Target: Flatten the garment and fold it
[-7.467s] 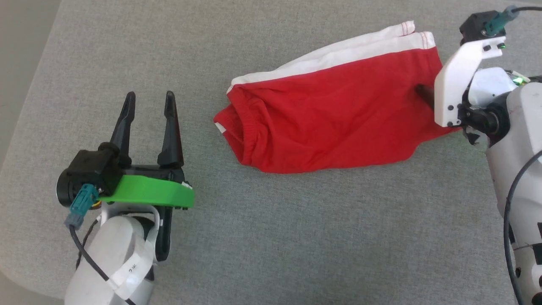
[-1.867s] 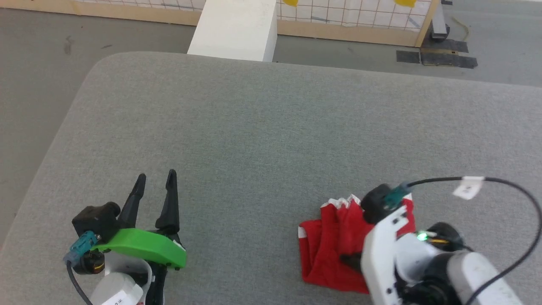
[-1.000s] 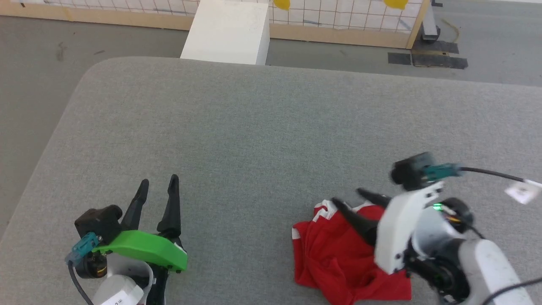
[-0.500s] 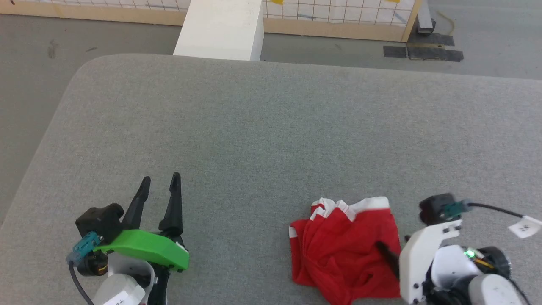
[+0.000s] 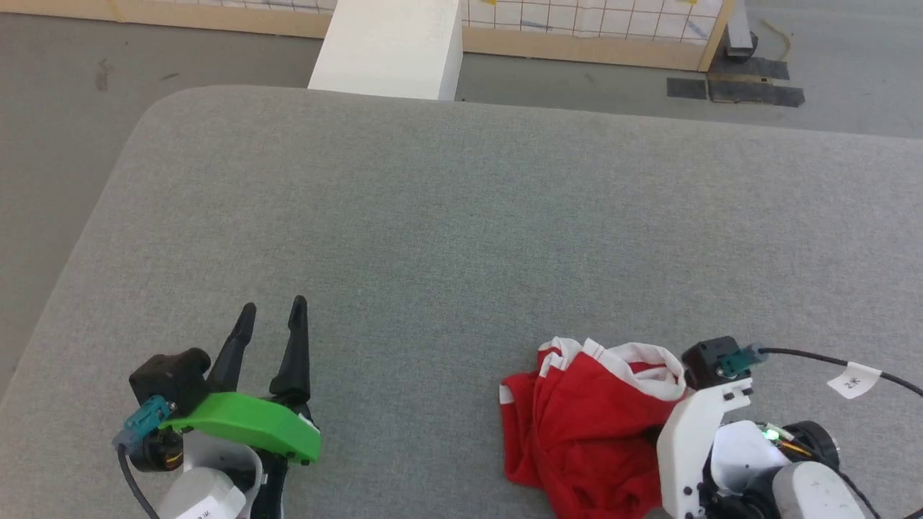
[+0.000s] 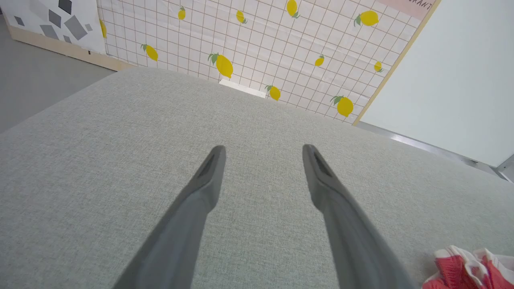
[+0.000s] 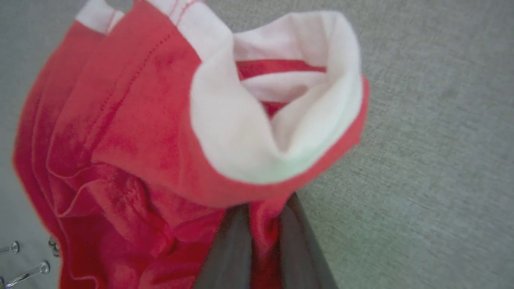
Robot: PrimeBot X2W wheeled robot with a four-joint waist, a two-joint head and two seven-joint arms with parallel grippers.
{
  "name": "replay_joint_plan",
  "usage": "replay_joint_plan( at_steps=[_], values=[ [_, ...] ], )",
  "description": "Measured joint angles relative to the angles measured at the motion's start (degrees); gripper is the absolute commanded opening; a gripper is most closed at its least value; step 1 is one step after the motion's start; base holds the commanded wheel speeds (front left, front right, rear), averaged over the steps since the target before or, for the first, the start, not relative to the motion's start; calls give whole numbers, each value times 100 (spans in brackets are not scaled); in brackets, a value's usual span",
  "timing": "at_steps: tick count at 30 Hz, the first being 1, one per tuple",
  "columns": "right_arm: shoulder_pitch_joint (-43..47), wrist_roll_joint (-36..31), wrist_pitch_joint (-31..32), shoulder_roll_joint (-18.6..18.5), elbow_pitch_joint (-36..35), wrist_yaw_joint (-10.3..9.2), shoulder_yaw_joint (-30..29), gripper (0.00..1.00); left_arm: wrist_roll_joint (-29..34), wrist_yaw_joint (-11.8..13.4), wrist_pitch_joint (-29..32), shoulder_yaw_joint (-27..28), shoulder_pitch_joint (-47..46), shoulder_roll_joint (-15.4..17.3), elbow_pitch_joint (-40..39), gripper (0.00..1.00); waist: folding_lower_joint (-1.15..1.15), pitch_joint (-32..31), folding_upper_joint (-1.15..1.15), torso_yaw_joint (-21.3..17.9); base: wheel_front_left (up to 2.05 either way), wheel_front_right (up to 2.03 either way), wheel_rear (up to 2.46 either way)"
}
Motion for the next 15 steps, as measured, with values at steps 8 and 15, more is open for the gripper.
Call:
replay_joint_plan(
  at_steps=[8,15],
  values=[
    [-73,162,278,-781,-446,1,-354,0,-1,53,0,9,9,62,-123,100,0,5,0,-288,0,0,0],
    [-280,325,717,-1680,-573,1,-754,0,1,57,2,22,-5,136,-366,100,0,170,0,-761,0,0,0]
  ],
)
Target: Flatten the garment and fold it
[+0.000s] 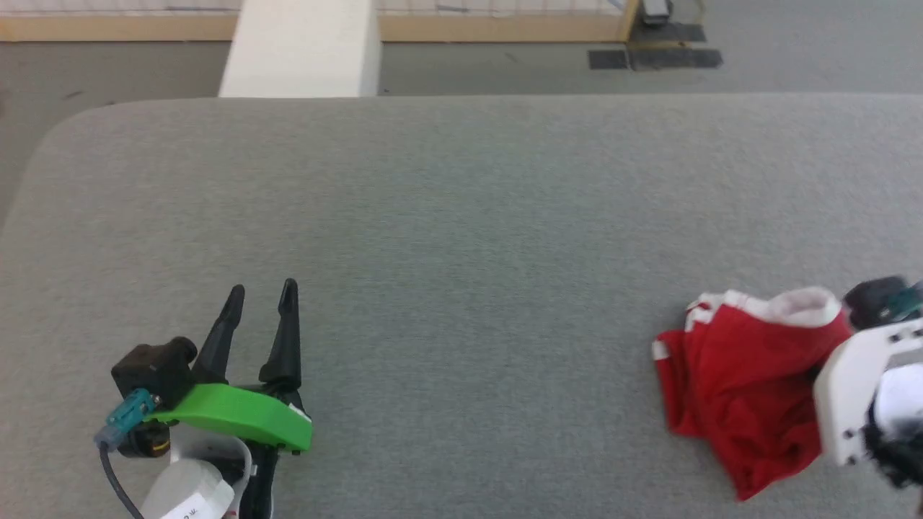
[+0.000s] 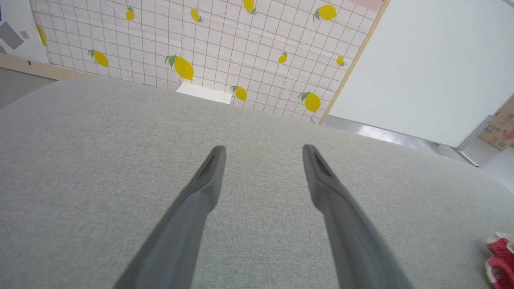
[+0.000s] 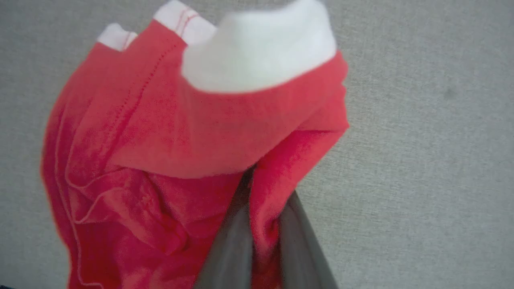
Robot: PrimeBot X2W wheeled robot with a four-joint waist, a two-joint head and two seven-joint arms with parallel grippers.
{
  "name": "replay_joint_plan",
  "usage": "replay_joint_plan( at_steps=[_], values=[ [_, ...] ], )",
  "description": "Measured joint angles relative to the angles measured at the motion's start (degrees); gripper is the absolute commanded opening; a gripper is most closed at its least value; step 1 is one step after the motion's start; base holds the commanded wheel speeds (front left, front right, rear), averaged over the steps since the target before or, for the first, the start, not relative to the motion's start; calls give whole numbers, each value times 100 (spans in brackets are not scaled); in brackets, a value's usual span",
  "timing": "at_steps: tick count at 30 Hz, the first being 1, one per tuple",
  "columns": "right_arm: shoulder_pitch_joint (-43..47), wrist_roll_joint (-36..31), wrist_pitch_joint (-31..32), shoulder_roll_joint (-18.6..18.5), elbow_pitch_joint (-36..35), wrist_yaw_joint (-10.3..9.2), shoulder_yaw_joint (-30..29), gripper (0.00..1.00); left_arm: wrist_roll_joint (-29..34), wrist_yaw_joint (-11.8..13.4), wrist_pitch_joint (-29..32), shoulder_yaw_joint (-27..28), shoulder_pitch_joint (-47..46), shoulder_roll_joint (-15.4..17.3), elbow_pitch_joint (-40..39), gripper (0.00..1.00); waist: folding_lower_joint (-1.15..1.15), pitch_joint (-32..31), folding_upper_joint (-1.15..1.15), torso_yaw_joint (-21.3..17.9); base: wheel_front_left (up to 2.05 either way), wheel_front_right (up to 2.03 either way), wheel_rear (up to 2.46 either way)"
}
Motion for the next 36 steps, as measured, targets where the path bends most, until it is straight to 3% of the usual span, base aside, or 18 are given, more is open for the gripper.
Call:
replay_joint_plan(
  at_steps=[6,10,15,22,23,24,29,36],
  values=[
    [-656,101,38,-831,375,0,-222,0,63,44,180,-22,-253,157,-353,100,0,420,0,-398,0,0,0],
    [-1117,45,-141,-1199,857,0,-380,0,200,91,358,-21,-443,302,-646,100,0,832,0,-567,0,0,0],
    [-1542,-258,-469,-1496,1439,1,-733,0,280,168,559,46,-531,505,-968,100,0,1359,0,-702,0,0,0],
    [-2093,-853,-1096,-1577,2041,1,-1299,0,309,270,706,182,-542,721,-1300,100,1,2000,0,-809,0,0,0],
    [-2170,-961,-1198,-1540,2128,1,-1397,45,310,292,716,190,-542,736,-1332,100,2,2074,0,-822,0,0,0],
    [-2215,-1032,-1247,-1532,2181,1,-1434,100,310,294,740,191,-542,745,-1356,100,2,2125,0,-832,0,0,0],
    [-2359,-1278,-1596,-1488,2410,1,-1660,100,310,302,761,176,-542,765,-1363,100,2,2245,0,-878,0,0,0],
    [-2558,-1110,-2013,-1648,2194,1,-1555,100,279,320,591,169,-502,664,-1118,100,1,1890,0,-908,0,0,0]
  ],
)
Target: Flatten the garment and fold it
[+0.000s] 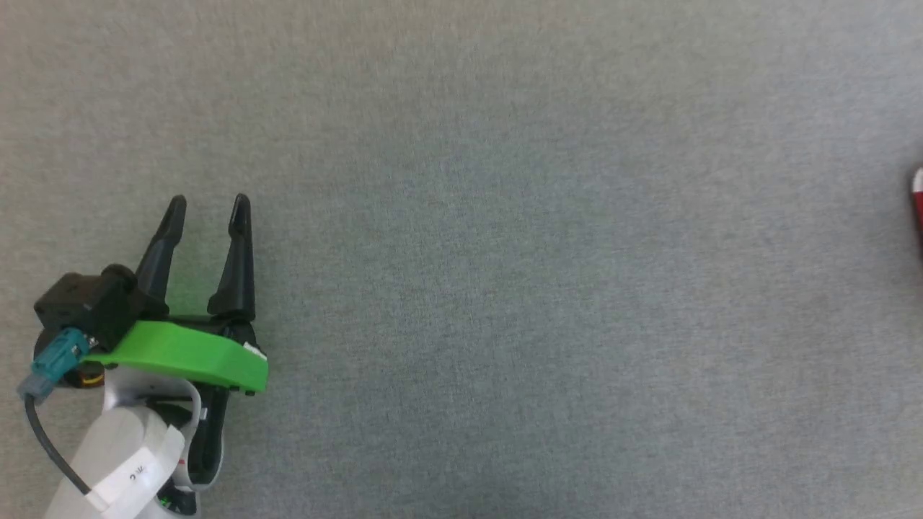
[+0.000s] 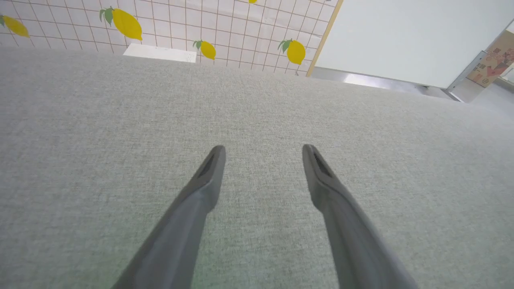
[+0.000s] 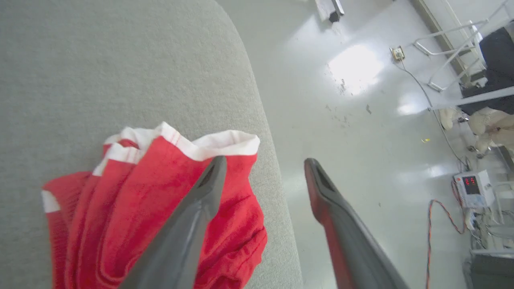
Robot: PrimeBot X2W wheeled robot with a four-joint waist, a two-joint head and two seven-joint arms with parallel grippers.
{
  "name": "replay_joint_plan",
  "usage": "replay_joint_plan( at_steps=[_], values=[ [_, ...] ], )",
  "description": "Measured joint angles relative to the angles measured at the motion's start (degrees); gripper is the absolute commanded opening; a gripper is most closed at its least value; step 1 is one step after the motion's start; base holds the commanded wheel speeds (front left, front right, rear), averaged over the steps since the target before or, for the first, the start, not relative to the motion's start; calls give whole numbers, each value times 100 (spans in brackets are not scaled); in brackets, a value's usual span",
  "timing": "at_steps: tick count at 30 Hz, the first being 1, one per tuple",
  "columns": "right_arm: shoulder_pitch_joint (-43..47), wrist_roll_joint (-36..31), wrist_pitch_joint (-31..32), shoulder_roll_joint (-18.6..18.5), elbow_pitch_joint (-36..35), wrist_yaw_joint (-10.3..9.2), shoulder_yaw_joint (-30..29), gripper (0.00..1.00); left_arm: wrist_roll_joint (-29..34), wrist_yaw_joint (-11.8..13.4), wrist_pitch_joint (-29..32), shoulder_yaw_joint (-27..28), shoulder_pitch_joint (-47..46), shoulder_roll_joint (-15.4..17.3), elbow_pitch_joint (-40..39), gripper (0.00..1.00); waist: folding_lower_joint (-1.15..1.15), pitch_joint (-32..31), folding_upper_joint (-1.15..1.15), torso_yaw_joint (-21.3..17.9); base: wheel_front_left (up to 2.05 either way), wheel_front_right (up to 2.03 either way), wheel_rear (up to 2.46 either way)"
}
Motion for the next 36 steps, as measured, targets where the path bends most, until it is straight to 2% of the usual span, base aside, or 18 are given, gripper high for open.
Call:
replay_joint_plan(
  at_steps=[6,12,18,26,31,36],
  values=[
    [-372,713,-475,97,-916,0,737,100,-102,26,-292,78,91,-168,299,100,-1,-606,0,4,0,0,0],
    [-467,1102,-1184,678,-1559,0,1170,100,-204,85,-516,133,182,-292,479,100,-1,-1148,0,77,0,0,0],
    [-271,1022,-2143,1761,-2038,0,1291,100,-221,185,-775,238,296,-400,624,100,-1,-1603,0,258,0,0,0],
    [969,604,-3357,3319,-2421,-1,1158,100,48,326,-954,353,403,-576,705,100,-1,-2147,0,694,0,0,0],
    [1653,714,-3817,3439,-2282,-1,1126,100,197,336,-971,289,420,-655,838,100,-1,-2401,0,905,0,0,0],
    [2224,836,-4283,3444,-1822,-1,1196,100,444,350,-973,180,504,-747,988,100,-1,-2610,0,1045,0,0,0]
  ],
)
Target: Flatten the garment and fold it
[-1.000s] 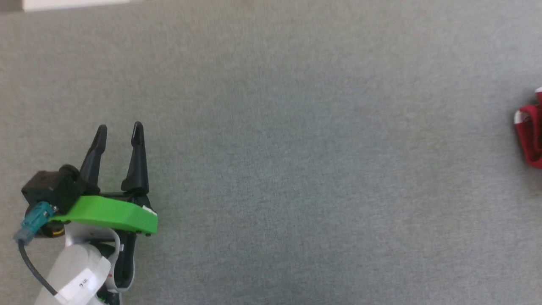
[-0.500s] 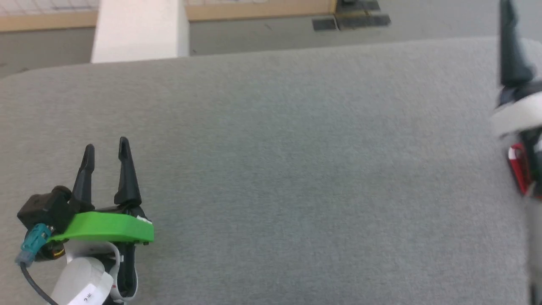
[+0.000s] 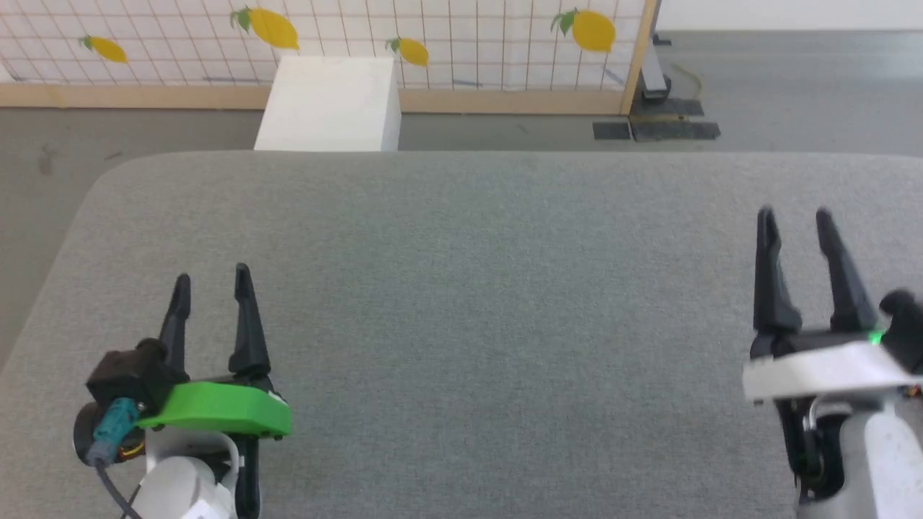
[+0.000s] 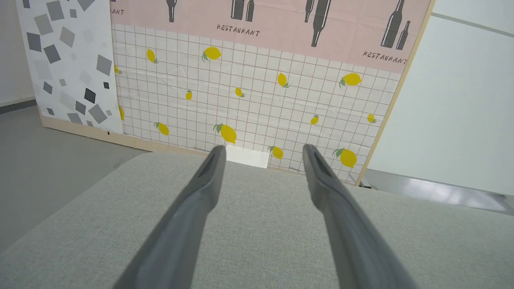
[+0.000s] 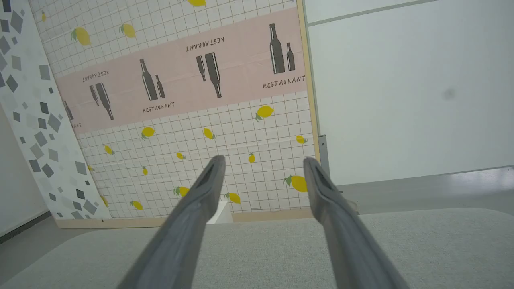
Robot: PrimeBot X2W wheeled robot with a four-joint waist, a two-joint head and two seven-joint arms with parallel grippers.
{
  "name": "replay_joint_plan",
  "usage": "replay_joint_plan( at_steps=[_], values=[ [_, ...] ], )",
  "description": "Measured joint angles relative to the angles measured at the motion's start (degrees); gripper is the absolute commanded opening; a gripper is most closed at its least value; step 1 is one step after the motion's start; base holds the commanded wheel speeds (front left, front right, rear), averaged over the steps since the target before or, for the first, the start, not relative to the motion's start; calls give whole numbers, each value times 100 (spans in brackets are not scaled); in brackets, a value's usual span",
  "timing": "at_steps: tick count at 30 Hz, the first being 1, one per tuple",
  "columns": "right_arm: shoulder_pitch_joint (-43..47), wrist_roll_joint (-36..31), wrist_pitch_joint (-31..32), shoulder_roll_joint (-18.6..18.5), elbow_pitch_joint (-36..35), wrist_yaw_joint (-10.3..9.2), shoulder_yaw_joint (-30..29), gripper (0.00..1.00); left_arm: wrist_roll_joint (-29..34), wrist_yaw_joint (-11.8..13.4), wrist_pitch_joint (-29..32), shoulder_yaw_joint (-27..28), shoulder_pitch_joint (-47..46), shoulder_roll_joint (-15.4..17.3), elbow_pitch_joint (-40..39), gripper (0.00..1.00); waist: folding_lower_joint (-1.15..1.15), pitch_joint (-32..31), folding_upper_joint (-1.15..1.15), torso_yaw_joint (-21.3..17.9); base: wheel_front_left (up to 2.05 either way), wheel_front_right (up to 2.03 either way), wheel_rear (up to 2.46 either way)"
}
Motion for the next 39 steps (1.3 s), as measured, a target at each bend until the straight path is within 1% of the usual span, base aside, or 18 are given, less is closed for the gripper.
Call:
replay_joint_plan(
  at_steps=[4,8,13,19,26,27,34,35,39],
  values=[
    [272,-156,-178,5,153,0,51,100,194,1,-7,-123,15,-27,133,100,0,-66,0,31,0,0,0],
    [542,-334,-229,3,213,0,108,100,378,-18,-15,-223,21,-58,258,100,0,-75,0,-7,0,0,0],
    [826,-369,-248,3,221,0,136,100,494,-25,-24,-281,120,-234,404,100,0,-92,0,-72,0,0,0],
    [1015,-346,-272,4,182,0,326,100,563,-37,-24,-268,293,-506,495,100,0,-117,0,-148,0,0,0],
    [1118,-330,-272,3,125,0,479,100,625,-203,-24,-216,425,-687,561,100,0,-116,0,-178,0,0,0],
    [1118,-330,-272,4,120,0,498,100,643,-278,-24,-164,431,-732,577,100,0,-120,0,-175,0,0,0],
    [1117,-330,-272,4,116,0,505,100,699,-390,-24,-65,433,-816,628,100,0,-131,0,-181,0,0,0],
    [1117,-330,-271,4,118,0,504,0,698,-408,-22,-62,432,-831,637,0,0,-131,0,-180,0,0,0],
    [1117,-330,-269,3,120,0,505,0,695,-408,-21,-76,431,-836,635,0,0,-131,0,-181,0,0,0]
  ],
)
